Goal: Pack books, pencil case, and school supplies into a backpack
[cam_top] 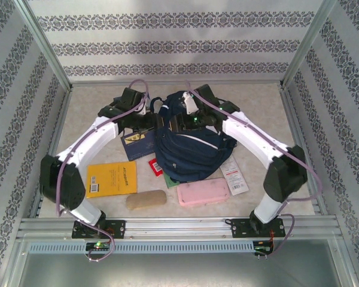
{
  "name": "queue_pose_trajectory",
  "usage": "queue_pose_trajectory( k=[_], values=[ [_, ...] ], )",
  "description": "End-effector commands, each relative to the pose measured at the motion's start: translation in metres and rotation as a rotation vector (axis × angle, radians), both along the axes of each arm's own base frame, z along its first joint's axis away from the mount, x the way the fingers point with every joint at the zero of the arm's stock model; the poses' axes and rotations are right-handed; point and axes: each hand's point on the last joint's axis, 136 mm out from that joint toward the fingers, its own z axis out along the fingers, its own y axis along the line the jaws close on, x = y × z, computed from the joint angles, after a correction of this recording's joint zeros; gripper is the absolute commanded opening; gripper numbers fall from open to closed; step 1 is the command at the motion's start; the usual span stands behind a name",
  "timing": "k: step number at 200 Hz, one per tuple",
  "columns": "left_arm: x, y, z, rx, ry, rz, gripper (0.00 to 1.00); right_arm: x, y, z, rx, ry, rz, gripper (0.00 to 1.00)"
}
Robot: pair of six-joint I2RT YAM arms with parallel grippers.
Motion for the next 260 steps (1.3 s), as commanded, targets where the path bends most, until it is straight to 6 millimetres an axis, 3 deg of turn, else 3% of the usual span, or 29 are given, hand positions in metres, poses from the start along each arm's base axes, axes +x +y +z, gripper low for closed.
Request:
queue_pose_trajectory(
  k=[1, 62, 89, 212, 260],
  values=[
    [0.005, -0.006, 0.000, -0.061, 0.044, 0.017, 0.49, 0.000, -0.023, 0.011, -0.020, -0.049, -0.089, 0.56],
    [0.007, -0.017, 0.003, -0.086, 0.064, -0.015, 0.48, -0.018, -0.065, -0.027, -0.165, -0.015, -0.214, 0.54],
    [0.002, -0.020, -0.010, -0.040, 0.107, -0.047, 0.45, -0.019, -0.078, -0.031, -0.174, -0.014, -0.252, 0.53],
    [0.001, -0.029, -0.059, 0.208, 0.183, -0.173, 0.41, -0.026, -0.091, -0.039, -0.123, 0.023, -0.286, 0.52],
    [0.003, -0.035, -0.073, 0.293, 0.201, -0.209, 0.26, -0.028, -0.089, -0.045, -0.105, 0.042, -0.285, 0.51]
  ],
)
